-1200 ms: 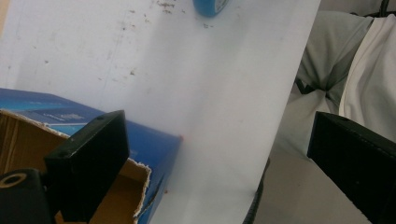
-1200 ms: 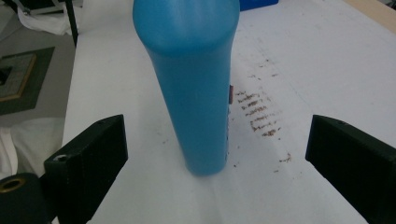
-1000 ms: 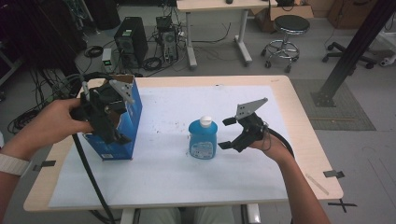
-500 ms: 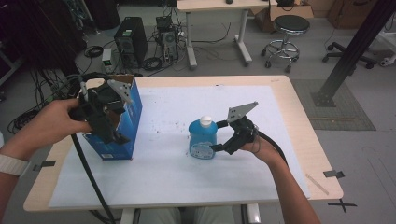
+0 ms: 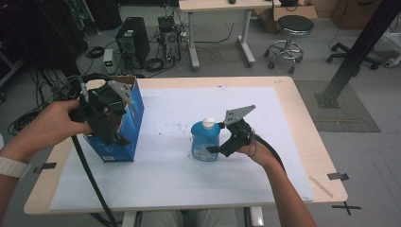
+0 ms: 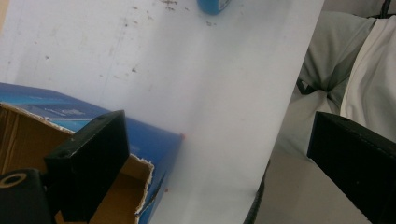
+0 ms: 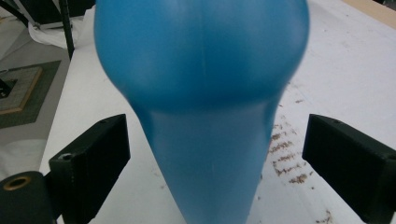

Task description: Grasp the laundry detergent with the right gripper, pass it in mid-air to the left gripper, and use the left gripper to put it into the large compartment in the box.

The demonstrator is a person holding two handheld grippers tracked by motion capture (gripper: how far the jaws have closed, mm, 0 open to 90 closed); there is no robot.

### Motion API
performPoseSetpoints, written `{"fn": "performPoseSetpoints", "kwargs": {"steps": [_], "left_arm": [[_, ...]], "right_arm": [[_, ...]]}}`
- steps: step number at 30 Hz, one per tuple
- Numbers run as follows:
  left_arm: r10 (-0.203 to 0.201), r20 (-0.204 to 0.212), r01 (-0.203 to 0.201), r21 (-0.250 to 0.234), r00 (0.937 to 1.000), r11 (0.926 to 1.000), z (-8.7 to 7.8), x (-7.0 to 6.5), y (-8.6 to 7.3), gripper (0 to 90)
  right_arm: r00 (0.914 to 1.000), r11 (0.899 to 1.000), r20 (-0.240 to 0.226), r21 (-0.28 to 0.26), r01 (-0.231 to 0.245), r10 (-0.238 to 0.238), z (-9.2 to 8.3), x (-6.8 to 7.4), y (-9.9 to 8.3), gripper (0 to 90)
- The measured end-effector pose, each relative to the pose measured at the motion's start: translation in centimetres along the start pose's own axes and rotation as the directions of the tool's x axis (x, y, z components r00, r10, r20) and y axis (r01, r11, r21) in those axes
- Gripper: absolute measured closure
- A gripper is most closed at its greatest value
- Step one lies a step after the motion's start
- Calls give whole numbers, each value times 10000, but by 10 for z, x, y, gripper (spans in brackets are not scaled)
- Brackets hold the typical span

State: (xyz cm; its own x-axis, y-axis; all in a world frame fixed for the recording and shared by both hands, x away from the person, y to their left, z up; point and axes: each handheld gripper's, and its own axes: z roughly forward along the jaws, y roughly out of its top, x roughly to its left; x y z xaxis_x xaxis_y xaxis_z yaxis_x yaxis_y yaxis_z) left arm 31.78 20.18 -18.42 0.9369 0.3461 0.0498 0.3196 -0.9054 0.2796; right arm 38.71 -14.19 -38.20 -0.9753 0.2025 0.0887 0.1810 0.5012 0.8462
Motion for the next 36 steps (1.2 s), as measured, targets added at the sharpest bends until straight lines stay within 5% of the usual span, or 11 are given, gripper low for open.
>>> {"fn": "performPoseSetpoints", "kwargs": {"steps": [36], "left_arm": [[-77, 35, 77, -15, 10000, 10000, 2, 1, -2, 64]], "right_arm": [[9995, 9972, -168, -702, 249, -262, 11, 2, -5, 306]]}}
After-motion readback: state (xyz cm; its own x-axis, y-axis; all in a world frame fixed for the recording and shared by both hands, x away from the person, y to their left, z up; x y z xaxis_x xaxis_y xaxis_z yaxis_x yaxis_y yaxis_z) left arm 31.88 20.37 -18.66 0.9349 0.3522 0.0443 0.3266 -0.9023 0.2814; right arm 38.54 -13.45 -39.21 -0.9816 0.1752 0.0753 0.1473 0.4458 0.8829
